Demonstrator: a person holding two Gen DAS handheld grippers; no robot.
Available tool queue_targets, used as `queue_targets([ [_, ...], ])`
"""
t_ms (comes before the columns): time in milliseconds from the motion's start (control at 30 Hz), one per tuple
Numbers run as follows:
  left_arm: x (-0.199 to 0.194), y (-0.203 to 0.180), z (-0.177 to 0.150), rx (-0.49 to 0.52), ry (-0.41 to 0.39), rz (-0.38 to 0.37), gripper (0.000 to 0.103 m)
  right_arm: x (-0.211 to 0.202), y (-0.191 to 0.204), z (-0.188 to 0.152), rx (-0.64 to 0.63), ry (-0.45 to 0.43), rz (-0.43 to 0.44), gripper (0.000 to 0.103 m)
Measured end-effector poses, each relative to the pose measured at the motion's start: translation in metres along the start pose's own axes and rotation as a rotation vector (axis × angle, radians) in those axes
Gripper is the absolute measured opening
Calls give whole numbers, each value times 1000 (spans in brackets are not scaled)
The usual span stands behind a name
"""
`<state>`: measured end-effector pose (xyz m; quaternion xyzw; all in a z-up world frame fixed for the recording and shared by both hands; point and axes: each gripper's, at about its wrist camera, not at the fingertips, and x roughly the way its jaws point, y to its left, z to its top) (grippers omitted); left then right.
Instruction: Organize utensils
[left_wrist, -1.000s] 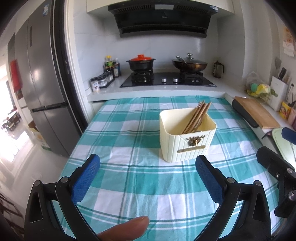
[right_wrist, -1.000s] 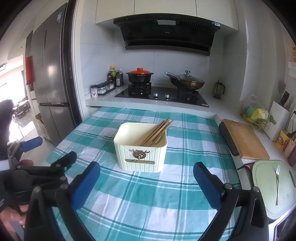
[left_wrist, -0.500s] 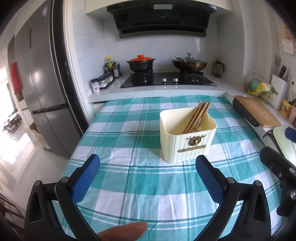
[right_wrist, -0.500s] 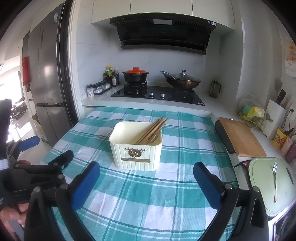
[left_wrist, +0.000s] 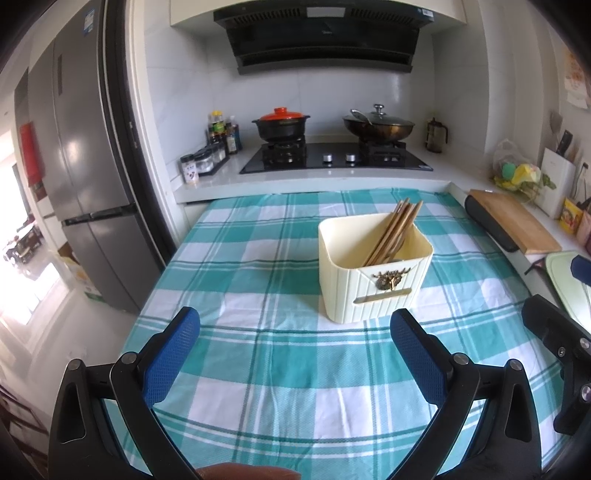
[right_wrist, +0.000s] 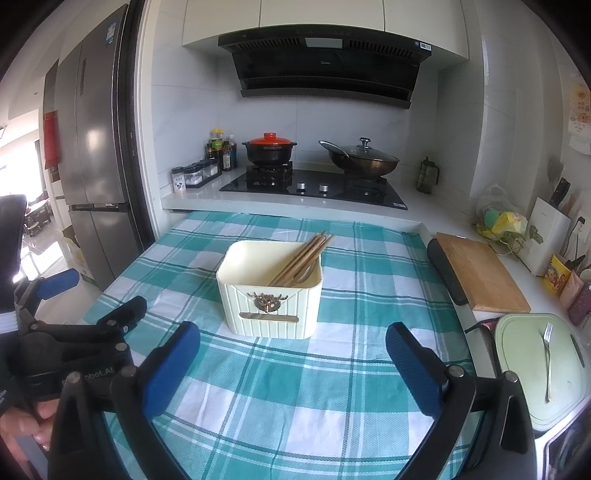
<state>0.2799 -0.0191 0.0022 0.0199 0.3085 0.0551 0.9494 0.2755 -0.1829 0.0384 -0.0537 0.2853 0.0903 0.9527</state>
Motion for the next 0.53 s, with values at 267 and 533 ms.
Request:
queue_targets([
  [267,3,-2,-2,18,2,2,103,1,-3,-1,-1,4,-7,102],
  [533,2,-3,-1,6,-4,-9,103,4,-7,-1,5,12,-8,102],
])
